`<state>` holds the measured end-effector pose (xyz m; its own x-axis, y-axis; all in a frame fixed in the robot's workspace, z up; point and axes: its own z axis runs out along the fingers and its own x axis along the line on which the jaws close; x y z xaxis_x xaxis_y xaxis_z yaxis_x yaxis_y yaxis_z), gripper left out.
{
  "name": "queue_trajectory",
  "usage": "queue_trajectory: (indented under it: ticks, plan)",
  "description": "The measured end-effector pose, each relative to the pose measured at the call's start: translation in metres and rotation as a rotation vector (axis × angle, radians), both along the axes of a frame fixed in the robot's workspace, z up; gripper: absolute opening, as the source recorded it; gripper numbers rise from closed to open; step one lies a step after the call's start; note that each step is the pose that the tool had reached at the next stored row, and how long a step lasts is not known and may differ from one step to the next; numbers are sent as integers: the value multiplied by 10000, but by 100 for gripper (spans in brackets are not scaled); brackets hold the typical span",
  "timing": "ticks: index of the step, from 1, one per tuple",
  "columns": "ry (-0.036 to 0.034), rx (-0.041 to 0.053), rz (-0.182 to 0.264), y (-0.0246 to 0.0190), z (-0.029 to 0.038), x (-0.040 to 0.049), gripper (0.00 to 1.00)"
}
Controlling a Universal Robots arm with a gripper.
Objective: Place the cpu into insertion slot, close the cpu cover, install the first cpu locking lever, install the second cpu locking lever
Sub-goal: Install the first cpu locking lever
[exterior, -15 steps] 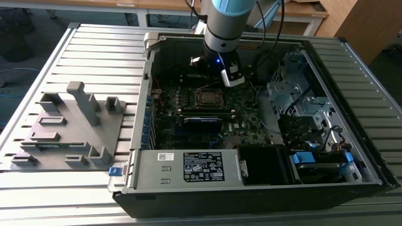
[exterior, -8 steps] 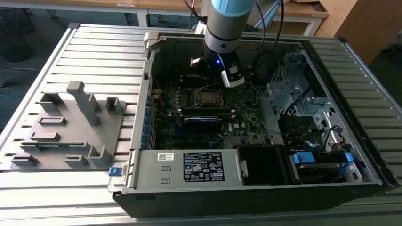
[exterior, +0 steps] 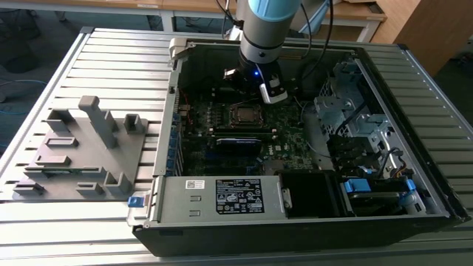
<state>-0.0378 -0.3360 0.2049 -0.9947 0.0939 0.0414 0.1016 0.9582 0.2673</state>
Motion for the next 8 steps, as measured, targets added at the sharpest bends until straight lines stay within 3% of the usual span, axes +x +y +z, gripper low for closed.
queue_trajectory:
  ticks: [8]
  plan:
    - [0,-14,-12,17,-12,16,10]
